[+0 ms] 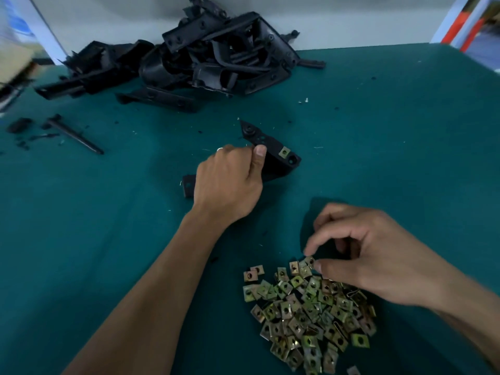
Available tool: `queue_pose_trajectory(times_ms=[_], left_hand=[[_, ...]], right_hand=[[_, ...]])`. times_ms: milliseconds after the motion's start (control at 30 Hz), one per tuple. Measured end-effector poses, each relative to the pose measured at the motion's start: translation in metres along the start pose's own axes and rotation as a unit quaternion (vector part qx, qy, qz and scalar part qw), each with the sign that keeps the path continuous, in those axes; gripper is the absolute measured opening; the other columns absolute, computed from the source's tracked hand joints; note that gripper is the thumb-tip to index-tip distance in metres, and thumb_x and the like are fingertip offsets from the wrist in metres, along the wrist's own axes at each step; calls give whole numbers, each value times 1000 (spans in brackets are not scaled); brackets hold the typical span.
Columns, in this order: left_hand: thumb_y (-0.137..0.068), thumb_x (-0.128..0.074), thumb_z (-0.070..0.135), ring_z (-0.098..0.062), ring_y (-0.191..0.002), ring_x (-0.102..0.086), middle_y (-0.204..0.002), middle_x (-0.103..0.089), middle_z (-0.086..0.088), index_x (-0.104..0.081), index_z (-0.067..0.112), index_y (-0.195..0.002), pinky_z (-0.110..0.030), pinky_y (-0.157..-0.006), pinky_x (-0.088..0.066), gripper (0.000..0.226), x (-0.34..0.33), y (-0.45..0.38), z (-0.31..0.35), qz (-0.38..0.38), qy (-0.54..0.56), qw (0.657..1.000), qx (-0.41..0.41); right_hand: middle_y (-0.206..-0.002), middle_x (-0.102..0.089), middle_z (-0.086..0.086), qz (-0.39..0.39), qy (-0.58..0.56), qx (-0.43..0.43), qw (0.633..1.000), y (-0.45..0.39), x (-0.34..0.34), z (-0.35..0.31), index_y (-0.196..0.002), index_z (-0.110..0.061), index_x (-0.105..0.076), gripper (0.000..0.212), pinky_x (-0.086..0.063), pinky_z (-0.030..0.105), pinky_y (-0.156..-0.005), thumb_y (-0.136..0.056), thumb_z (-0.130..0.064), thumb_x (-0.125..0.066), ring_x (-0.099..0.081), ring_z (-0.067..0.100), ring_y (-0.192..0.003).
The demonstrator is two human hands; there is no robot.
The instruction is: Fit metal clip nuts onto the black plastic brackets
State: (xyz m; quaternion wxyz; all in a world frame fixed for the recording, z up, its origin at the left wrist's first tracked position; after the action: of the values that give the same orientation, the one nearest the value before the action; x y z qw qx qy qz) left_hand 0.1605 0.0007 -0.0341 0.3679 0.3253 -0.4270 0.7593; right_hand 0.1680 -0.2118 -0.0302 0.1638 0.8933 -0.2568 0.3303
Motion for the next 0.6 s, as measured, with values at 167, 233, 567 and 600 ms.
queue_pose_trajectory(times_ms=[167, 233, 567, 600], left_hand=[[-104, -25, 46, -22, -51, -34, -60, -32, 5, -20, 25, -61, -34, -53, -25, 48, 0, 1, 2, 2, 5, 1000, -8], [-106, -25, 45, -15, -50, -32, -59, -33, 7, -21, 25, -62, -33, -51, -20, 48, -1, 2, 2, 1, 4, 1000, -14], [-104, -28, 46, -8, -53, -32, -61, -35, 12, -23, 27, -62, -31, -51, -20, 46, 0, 2, 3, 0, 3, 999, -35], [-103, -27, 47, -9, -53, -31, -61, -34, 12, -25, 26, -63, -32, -51, -21, 46, 0, 2, 5, -2, 0, 999, -38]], right_hand=[[-96, -62, -12, -40, 65, 33, 997, -1, -6, -2, -81, -36, -63, 21, -46, 25, -59, -81, -22, -78, -61, 11, -83], [-89, -70, -3, -27, -73, 30, 997, -7, -2, 3, -78, -31, -68, 26, -54, 28, -66, -82, -7, -79, -66, 15, -79], [-79, -55, 9, 275, -563, 2, 780, -108, 38, 28, -83, -8, -60, 23, -44, 24, -60, -89, 14, -54, -51, 14, -66], [-79, -55, 9, 260, -556, 5, 789, -115, 36, 25, -83, -9, -60, 23, -44, 24, -59, -90, 13, -54, -51, 14, -65]])
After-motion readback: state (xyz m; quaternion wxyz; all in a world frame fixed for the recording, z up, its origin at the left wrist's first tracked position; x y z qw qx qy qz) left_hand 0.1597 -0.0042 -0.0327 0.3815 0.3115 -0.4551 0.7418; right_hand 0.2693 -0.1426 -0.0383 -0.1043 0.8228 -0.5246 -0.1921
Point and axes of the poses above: each hand's wrist, its own y-axis away from the middle knuckle, its own x-axis out of the back of the hand, z = x × y, the point moved 6 cm from there along -y, towards the middle knuckle
